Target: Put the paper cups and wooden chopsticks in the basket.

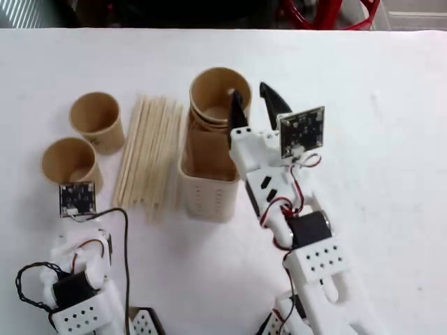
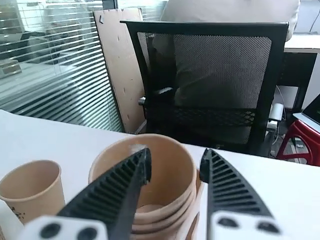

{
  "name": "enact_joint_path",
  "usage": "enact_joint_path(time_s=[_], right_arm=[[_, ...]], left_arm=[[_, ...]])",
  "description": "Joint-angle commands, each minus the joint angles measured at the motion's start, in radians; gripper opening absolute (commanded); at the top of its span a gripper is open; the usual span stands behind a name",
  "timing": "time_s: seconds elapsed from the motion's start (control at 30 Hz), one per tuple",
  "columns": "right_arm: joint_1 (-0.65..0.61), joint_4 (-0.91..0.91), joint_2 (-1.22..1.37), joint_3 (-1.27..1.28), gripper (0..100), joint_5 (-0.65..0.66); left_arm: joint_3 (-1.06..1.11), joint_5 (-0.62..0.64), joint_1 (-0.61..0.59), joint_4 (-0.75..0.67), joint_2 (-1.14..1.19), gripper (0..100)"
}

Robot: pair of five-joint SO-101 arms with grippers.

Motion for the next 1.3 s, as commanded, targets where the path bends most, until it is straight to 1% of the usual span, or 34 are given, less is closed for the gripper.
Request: enact_joint_path(time_s=[0.0, 0.27, 0.43, 0.57, 0.7, 0.8, 0.93, 1.03, 1.13, 1.27], right_arm=[[-0.013, -0.028, 0.044, 0.014, 16.3, 0.012], [-0.012, -0.031, 0.088, 0.063, 16.3, 0.012], [-0.010, -0.013, -0.030, 0.006, 15.9, 0.014], [-0.007, 0.136, -0.232, -0.002, 15.9, 0.014], [-0.005, 0.387, -0.473, 0.021, 16.1, 0.014], [-0.005, 0.558, -0.661, 0.087, 16.2, 0.014], [-0.005, 0.700, -0.900, 0.218, 16.2, 0.014], [0.002, 0.796, -0.872, 0.244, 16.2, 0.014], [0.044, 0.854, -0.845, 0.244, 16.2, 0.014], [0.151, 0.862, -0.845, 0.299, 16.2, 0.014]], left_arm=[[-0.002, -0.003, -0.007, 0.000, 0.005, 10], [-0.002, -0.003, -0.007, 0.000, 0.005, 10], [-0.002, -0.003, -0.007, 0.000, 0.005, 10], [-0.002, -0.003, -0.007, 0.000, 0.005, 10], [-0.002, -0.003, -0.007, 0.000, 0.005, 10], [-0.002, -0.003, -0.007, 0.000, 0.005, 10], [-0.002, -0.003, -0.007, 0.000, 0.005, 10], [-0.002, -0.003, -0.007, 0.000, 0.005, 10], [-0.002, -0.003, -0.007, 0.000, 0.005, 10], [-0.002, -0.003, -0.007, 0.000, 0.005, 10]])
